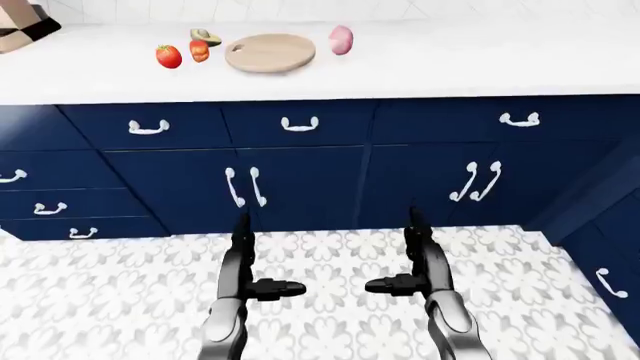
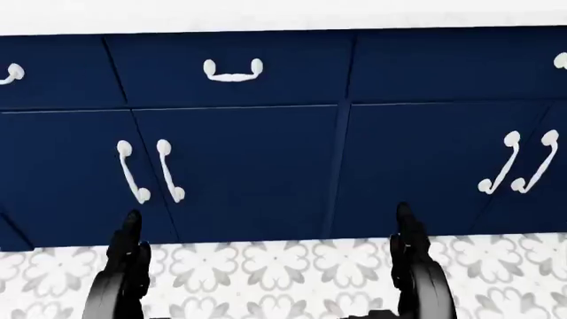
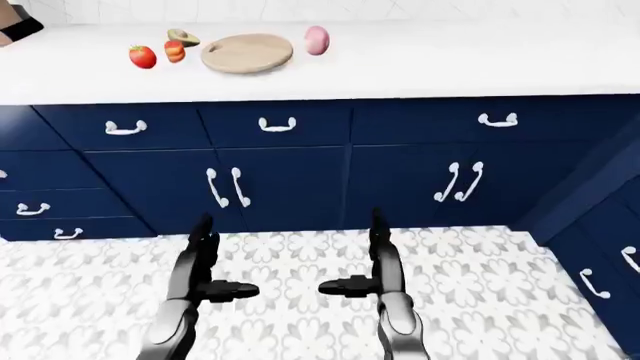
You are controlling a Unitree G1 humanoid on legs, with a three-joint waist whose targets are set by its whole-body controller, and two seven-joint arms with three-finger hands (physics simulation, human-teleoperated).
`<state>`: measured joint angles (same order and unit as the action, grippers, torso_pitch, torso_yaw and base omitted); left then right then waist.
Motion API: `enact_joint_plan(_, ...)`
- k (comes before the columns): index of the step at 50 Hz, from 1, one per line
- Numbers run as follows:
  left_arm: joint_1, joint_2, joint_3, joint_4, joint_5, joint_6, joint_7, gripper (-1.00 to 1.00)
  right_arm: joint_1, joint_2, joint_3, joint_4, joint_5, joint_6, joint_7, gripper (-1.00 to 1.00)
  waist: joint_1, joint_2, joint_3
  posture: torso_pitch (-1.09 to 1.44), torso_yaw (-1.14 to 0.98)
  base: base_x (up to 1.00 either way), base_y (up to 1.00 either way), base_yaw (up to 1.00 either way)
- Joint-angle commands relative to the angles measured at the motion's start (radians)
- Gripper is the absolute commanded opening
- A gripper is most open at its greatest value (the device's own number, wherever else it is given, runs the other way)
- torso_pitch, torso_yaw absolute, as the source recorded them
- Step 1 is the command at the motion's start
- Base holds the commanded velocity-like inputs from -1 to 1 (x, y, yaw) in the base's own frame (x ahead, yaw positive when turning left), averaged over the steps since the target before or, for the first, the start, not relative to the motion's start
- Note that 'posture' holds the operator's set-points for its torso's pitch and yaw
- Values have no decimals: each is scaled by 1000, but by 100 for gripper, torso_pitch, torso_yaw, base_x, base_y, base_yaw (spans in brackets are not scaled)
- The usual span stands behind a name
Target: Place the avocado, onion, tomato and bell pepper on the cutting board.
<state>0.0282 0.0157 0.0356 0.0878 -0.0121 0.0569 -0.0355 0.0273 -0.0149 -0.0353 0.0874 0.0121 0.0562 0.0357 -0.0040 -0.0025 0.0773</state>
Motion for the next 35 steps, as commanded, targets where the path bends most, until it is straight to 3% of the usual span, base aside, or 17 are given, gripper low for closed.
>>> enact_joint_plan(1, -38, 16, 16, -182, -16, 23, -4, 100, -125, -5, -3, -112, 0, -7, -21, 100, -2, -8, -1, 0, 0, 0, 0, 0)
enact_joint_plan(3, -53, 20, 19, -207, -7, 57, -3, 100, -164, -16, 4, -139, -11, 32, -17, 100, 15, 0, -67, 0, 0, 0, 0, 0)
enact_joint_plan(4, -70, 21, 22, -213, -4, 72, 0, 100, -170, -18, 3, -151, -13, 48, -14, 100, 18, 5, -36, 0, 0, 0, 0, 0)
enact_joint_plan(5, -80, 21, 22, -221, 0, 84, 2, 100, -173, -22, 2, -177, -16, 63, -8, 100, 9, -7, -23, 0, 0, 0, 0, 0)
enact_joint_plan(7, -106, 20, 12, -249, 7, 124, -1, 100, -169, -30, -5, -238, -21, 98, 6, 100, 14, -3, -69, 0, 0, 0, 0, 0)
enact_joint_plan(9, -131, 24, 14, -261, 16, 150, 0, 100, -163, -38, -16, -290, -31, 121, 13, 100, 16, -3, -77, 0, 0, 2, 2, 0)
enact_joint_plan(10, -143, 27, 17, -273, 15, 168, -2, 100, -165, -44, -19, -320, -36, 132, 24, 100, 14, -1, -94, 0, 0, 7, 12, 0)
enact_joint_plan(11, -155, 32, 18, -289, 21, 189, -4, 100, -174, -46, -28, -347, -37, 161, 23, 100, 12, -2, -85, 0, 0, 25, 31, 0)
enact_joint_plan(12, -167, 36, 24, -312, 19, 213, -7, 100, -188, -48, -37, -374, -33, 194, 22, 100, 6, -14, -59, 0, 0, 28, 34, 0)
enact_joint_plan(14, -190, 49, 39, -360, 22, 262, -7, 100, -221, -57, -47, -422, -34, 243, 24, 100, 0, -24, -61, 0, 0, 29, 35, 0)
enact_joint_plan(16, -221, 62, 58, -408, 22, 312, -6, 100, -254, -66, -50, -451, -37, 287, 26, 100, -8, -20, -63, 0, 0, 29, 36, 0)
enact_joint_plan(20, -283, 95, 83, -471, 24, 408, -19, 100, -307, -83, -60, -460, -36, 322, 32, 100, -26, 30, -54, 0, 0, 29, 35, 0)
enact_joint_plan(23, -323, 117, 105, -513, 24, 470, -27, 100, -358, -99, -68, -480, -35, 372, 39, 100, -22, 121, -69, 0, 0, 29, 36, 0)
enact_joint_plan(24, -330, 125, 109, -520, 25, 483, -30, 100, -379, -105, -71, -487, -33, 389, 40, 100, -19, 71, -52, 0, 0, 28, 35, 0)
enact_joint_plan(25, -338, 131, 112, -526, 28, 491, -33, 100, -396, -110, -74, -491, -32, 400, 41, 100, -23, 82, -54, 0, 0, 29, 35, 0)
enact_joint_plan(26, -342, 137, 112, -534, 34, 501, -36, 100, -411, -112, -76, -488, -29, 407, 39, 100, -13, 74, -57, 0, 0, 28, 35, 0)
enact_joint_plan(35, -405, 186, 169, -595, -2, 588, -32, 100, -507, -149, -89, -511, -6, 478, 40, 100, 18, -24, -53, 0, 0, 29, 35, 0)
